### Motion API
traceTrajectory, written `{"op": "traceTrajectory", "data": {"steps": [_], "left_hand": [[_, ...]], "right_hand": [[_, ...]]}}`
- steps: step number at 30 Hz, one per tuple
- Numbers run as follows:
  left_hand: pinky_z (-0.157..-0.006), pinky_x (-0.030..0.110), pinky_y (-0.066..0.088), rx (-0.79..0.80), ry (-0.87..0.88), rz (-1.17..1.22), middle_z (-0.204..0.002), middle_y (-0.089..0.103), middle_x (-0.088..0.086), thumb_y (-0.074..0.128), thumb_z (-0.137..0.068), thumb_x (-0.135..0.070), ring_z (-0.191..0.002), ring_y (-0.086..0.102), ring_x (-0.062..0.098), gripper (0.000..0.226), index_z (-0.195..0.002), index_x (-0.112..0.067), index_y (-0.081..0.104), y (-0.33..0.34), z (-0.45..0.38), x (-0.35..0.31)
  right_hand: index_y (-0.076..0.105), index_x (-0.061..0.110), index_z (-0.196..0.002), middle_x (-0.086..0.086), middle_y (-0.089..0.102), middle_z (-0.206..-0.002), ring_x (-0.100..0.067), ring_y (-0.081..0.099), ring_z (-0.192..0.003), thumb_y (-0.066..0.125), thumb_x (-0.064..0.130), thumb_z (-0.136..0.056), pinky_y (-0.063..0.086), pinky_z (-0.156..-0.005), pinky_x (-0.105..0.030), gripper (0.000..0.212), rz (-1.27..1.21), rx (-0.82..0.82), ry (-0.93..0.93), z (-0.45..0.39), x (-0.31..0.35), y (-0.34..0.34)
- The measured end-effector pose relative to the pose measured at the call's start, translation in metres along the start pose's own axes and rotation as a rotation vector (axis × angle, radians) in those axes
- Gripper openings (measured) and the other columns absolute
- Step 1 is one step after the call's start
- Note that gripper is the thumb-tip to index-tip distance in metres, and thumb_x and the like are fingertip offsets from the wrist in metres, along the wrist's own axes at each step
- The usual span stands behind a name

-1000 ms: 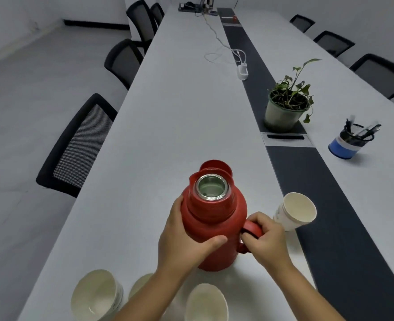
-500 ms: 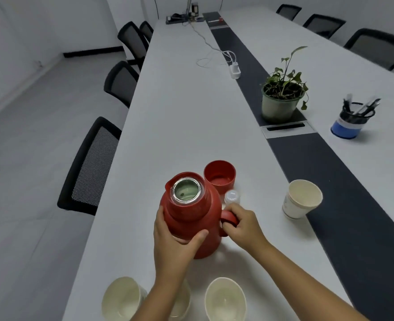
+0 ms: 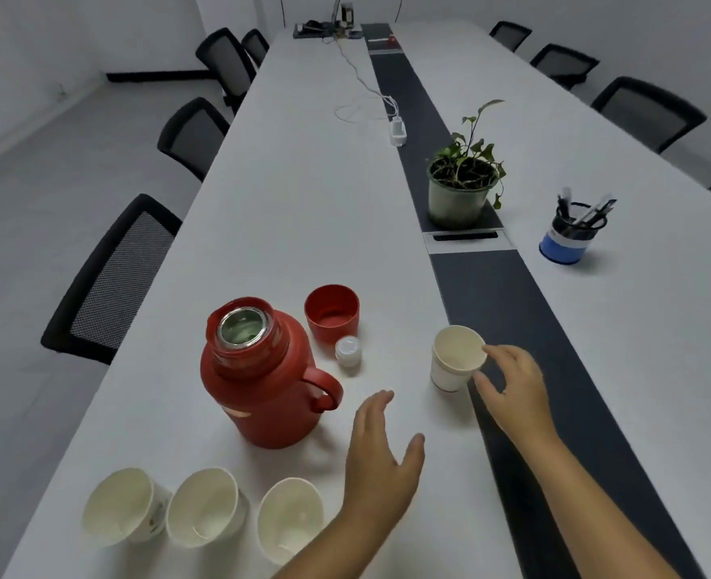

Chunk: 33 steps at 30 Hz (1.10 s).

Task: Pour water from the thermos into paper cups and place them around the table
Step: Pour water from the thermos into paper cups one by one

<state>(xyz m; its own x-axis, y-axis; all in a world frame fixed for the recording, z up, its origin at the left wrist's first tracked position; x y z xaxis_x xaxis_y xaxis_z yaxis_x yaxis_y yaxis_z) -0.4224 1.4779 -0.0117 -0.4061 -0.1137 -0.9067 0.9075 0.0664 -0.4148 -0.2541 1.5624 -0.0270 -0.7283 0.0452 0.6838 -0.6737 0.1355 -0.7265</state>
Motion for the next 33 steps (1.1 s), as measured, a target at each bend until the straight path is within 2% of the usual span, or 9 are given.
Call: {"op": "traceTrajectory", "data": {"steps": [2,4,8,12,16,21,25,31,33], "left_hand": [[-0.110,0.029,0.031,0.049,-0.112,-0.011,-0.146,0.028,-0.003,0.056,-0.088,-0.021,-0.133,0.031,0.012,0.060,-0.138,-0.021,0.023,0.026,-0.018,-0.008],[-0.112,0.030,0.029,0.068,-0.199,-0.013,-0.151,0.020,-0.002,0.056,-0.088,-0.021,-0.137,0.027,0.014,0.069,-0.143,-0.020,0.013,0.047,-0.038,-0.010],[-0.111,0.026,0.025,0.099,-0.251,-0.037,-0.152,0.019,0.000,0.063,-0.084,-0.023,-0.138,0.023,0.014,0.083,-0.144,-0.020,0.006,0.076,-0.078,-0.007],[-0.105,0.020,0.026,0.153,-0.182,-0.142,-0.145,0.029,-0.008,0.067,-0.078,-0.027,-0.135,0.028,0.011,0.083,-0.143,-0.020,0.016,0.092,-0.099,-0.003],[-0.086,0.025,0.046,0.168,-0.125,-0.121,-0.115,0.053,-0.019,0.061,-0.059,-0.039,-0.106,0.052,0.006,0.066,-0.121,-0.031,0.041,0.105,-0.098,0.002],[-0.080,0.000,0.034,0.176,-0.150,-0.065,-0.111,0.034,-0.031,0.056,-0.043,-0.055,-0.106,0.037,-0.009,0.083,-0.119,-0.041,0.027,0.117,-0.072,-0.008],[-0.080,0.013,0.045,0.279,-0.161,-0.074,-0.110,0.045,-0.027,0.066,-0.048,-0.047,-0.103,0.049,-0.002,0.068,-0.104,-0.053,0.028,0.116,-0.059,-0.027],[-0.074,0.014,0.049,0.352,-0.227,-0.084,-0.103,0.045,-0.026,0.069,-0.054,-0.041,-0.094,0.052,-0.002,0.072,-0.110,-0.048,0.023,0.117,-0.042,-0.049],[-0.077,0.017,0.050,0.360,-0.250,-0.084,-0.105,0.046,-0.024,0.068,-0.053,-0.042,-0.095,0.052,-0.001,0.074,-0.113,-0.044,0.024,0.120,-0.039,-0.054]], "right_hand": [[0.052,0.013,-0.124,-0.009,0.036,-0.142,-0.025,0.030,-0.132,0.058,0.015,-0.085,0.031,-0.106,-0.037,0.040,0.081,0.146,0.008,-0.019,-0.009,-0.005],[0.055,0.015,-0.120,-0.004,0.029,-0.147,-0.022,0.023,-0.136,0.055,0.017,-0.087,0.026,-0.109,-0.038,0.034,0.119,0.270,-0.024,-0.032,-0.016,-0.008],[0.067,0.009,-0.100,0.004,0.044,-0.131,-0.011,0.038,-0.120,0.057,0.015,-0.086,0.030,-0.094,-0.019,0.018,0.094,0.373,-0.185,-0.053,-0.029,-0.020],[0.066,0.021,-0.080,0.010,0.053,-0.111,-0.006,0.048,-0.101,0.061,0.010,-0.082,0.034,-0.086,-0.019,0.013,-0.138,0.393,-0.162,-0.063,-0.040,-0.030],[0.061,0.024,-0.068,0.015,0.059,-0.101,-0.003,0.055,-0.097,0.061,0.001,-0.080,0.041,-0.082,-0.011,0.026,-0.382,0.441,-0.061,-0.060,-0.050,-0.032],[0.065,0.010,-0.069,0.007,0.064,-0.102,0.007,0.061,-0.087,0.059,-0.007,-0.079,0.046,-0.067,-0.005,0.020,-0.650,0.483,0.043,-0.038,-0.067,-0.042],[0.068,0.016,-0.069,0.013,0.067,-0.101,-0.001,0.062,-0.093,0.061,0.017,-0.070,0.048,-0.070,-0.009,0.007,-0.762,0.481,0.081,-0.025,-0.076,-0.060],[0.069,0.028,-0.059,0.020,0.068,-0.100,0.005,0.059,-0.096,0.063,0.015,-0.072,0.047,-0.074,-0.009,0.020,-0.830,0.430,0.127,-0.013,-0.081,-0.076],[0.068,0.032,-0.056,0.023,0.065,-0.099,0.005,0.059,-0.092,0.063,0.022,-0.065,0.047,-0.072,-0.007,0.014,-0.847,0.385,0.104,-0.009,-0.082,-0.079]]}}
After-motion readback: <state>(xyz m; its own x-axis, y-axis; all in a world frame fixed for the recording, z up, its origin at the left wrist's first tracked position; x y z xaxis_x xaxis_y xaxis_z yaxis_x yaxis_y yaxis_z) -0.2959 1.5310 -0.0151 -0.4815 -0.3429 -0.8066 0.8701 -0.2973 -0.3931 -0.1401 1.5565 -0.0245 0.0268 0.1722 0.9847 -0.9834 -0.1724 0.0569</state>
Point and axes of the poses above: each hand's wrist, its own z-axis away from the middle knuckle, its own y-axis out of the palm, x = y × z, the point moved 1 cm from there along -z, towards the middle knuckle
